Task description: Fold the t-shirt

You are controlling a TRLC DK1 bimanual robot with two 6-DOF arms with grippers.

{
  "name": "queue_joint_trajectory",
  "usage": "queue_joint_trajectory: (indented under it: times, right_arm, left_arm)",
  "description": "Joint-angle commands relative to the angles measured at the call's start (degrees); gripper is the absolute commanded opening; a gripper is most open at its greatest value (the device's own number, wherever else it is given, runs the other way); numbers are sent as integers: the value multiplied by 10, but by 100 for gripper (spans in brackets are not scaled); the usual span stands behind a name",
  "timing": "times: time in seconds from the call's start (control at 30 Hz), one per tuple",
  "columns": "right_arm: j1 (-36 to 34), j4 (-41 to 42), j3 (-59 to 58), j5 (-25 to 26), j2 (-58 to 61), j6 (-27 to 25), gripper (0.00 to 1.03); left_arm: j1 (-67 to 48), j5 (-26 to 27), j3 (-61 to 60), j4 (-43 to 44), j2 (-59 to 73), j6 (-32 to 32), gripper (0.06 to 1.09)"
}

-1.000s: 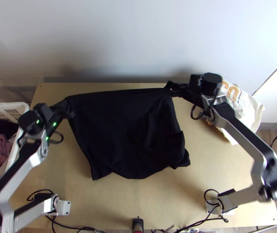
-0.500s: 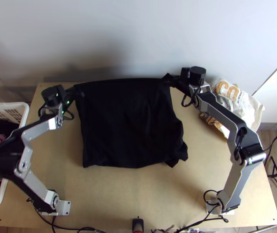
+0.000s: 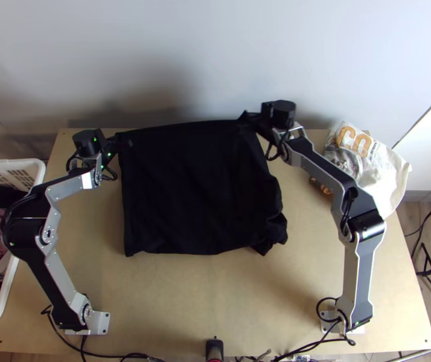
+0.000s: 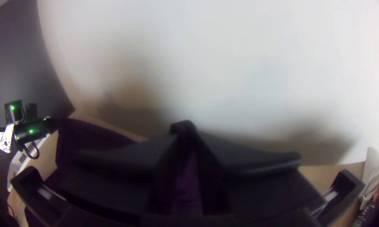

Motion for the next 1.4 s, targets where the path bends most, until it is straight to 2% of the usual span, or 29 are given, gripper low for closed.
queue_joint_trajectory:
  times: [0.0, 0.03, 0.13, 0.17, 0.23, 0.37, 0.53, 0.57, 0.6, 0.7, 0.8, 1.07, 1.37]
  right_arm:
    - [41, -147, 18, 0, -4, -18, 94]
    - [47, -191, 15, -6, -9, -21, 100]
    - [63, -335, 12, -14, -27, -40, 100]
    - [68, -356, -4, -15, -44, -58, 100]
    - [72, -350, -54, -14, -92, -76, 99]
    - [45, -312, -123, -16, -168, -72, 99]
    - [3, -247, -217, -21, -248, -71, 99]
    - [-6, -245, -228, -25, -259, -71, 99]
    - [-15, -245, -239, -27, -267, -71, 99]
    - [-47, -238, -276, -37, -283, -78, 99]
    - [-66, -220, -318, -40, -296, -91, 99]
    - [-80, -200, -374, -61, -292, -85, 99]
    - [-27, -184, -328, -75, -223, -55, 97]
  left_arm:
    - [12, 5, -22, -63, -38, 25, 10]
    - [14, 7, -24, -82, -47, 34, 10]
    - [26, 8, -36, -108, -63, 51, 10]
    - [30, 8, -40, -115, -66, 54, 10]
    - [35, 9, -53, -126, -73, 66, 10]
    - [27, 11, -93, -136, -98, 79, 10]
    - [2, 11, -134, -140, -138, 59, 11]
    - [-1, 11, -136, -144, -143, 54, 17]
    - [-1, 11, -135, -151, -145, 44, 31]
    - [2, 14, -115, -212, -153, 27, 107]
    - [15, 33, -110, -236, -173, 15, 104]
    - [64, 38, -99, -305, -255, 2, 104]
    - [64, 38, -109, -377, -315, 10, 104]
